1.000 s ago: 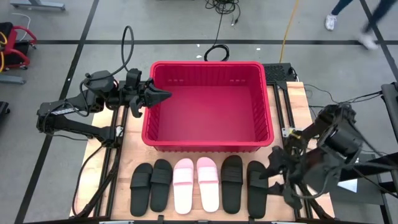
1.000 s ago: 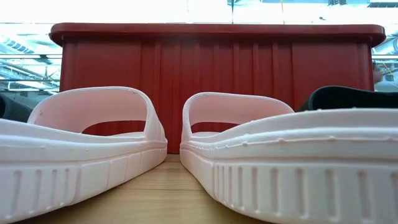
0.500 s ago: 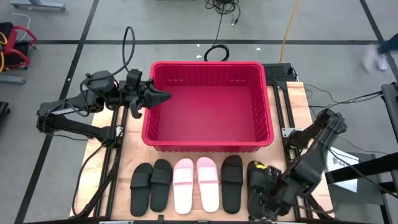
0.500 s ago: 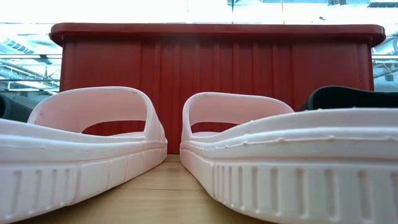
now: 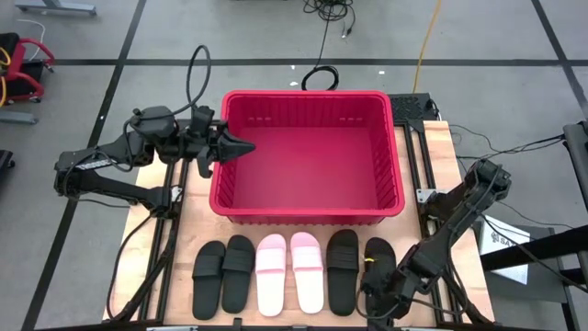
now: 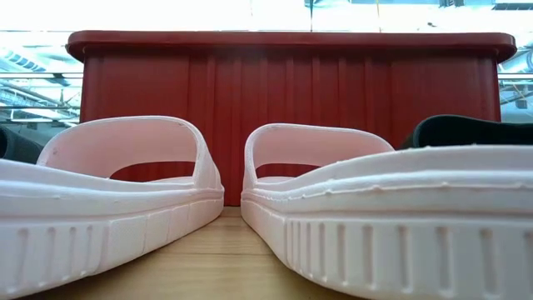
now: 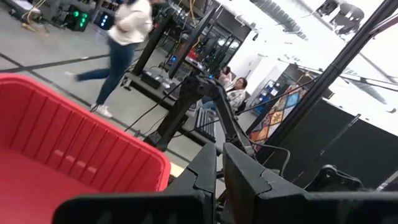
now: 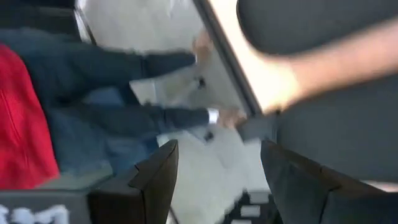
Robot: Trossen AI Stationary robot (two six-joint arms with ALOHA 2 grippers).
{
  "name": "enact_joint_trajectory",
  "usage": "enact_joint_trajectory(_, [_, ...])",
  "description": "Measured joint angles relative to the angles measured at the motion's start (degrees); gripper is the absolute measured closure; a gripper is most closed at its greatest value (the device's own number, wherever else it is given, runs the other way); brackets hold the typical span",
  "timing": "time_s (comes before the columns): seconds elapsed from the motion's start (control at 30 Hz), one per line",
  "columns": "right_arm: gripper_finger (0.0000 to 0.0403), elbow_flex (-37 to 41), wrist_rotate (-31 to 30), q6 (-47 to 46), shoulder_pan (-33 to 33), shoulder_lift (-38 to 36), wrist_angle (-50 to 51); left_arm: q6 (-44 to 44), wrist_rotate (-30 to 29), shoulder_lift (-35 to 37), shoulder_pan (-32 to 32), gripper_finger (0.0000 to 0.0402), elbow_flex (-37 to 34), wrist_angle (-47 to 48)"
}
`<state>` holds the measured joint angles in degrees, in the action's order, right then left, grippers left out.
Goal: Pick and place slides into bin
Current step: Put the black slide into the red organizer bin
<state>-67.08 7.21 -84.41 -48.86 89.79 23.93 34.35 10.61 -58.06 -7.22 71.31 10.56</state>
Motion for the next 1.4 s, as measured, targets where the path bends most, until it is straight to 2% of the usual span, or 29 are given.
enact_joint_trajectory(0.13, [0.0181,0.01,-4.20,0.16,0.17,-0.04,0.27,0.00,0.00,0.00,0.00,0.0376,0.00,0.89])
enact_joint_trajectory(0.37, [0.0181,0.01,-6.87,-0.98,1.13,-0.27,-1.78,-0.72,0.01,0.00,0.01,0.0376,0.00,1.26])
enact_joint_trajectory(0.5, [0.0181,0.01,-7.39,-1.62,1.33,-0.27,-6.66,-0.67,0.00,0.00,0.00,0.0376,0.00,1.24])
enact_joint_trajectory(0.7, [0.0181,0.01,-10.44,7.26,2.70,-0.25,-15.72,-0.38,0.01,0.00,0.02,0.0376,0.00,1.24])
enact_joint_trajectory(0.8, [0.0181,0.01,-11.90,8.65,2.80,-0.25,-20.42,-0.39,0.02,0.00,0.02,0.0376,0.00,1.24])
enact_joint_trajectory(0.97, [0.0181,0.01,-9.53,4.86,3.63,-0.25,-21.90,-0.39,0.00,0.00,0.02,0.0376,0.00,1.23])
enact_joint_trajectory(1.03, [0.0181,0.01,-7.50,6.60,3.62,-0.25,-21.83,-0.46,0.00,0.00,0.02,0.0376,0.00,1.24])
enact_joint_trajectory(1.17, [0.0181,0.01,-7.83,7.73,3.44,-0.25,-18.40,-0.66,0.00,0.00,0.02,0.0376,0.00,1.22])
enact_joint_trajectory(1.4, [0.0181,0.01,-8.77,7.75,3.34,-0.37,-3.14,-0.66,0.00,0.00,0.00,0.0376,0.00,1.24])
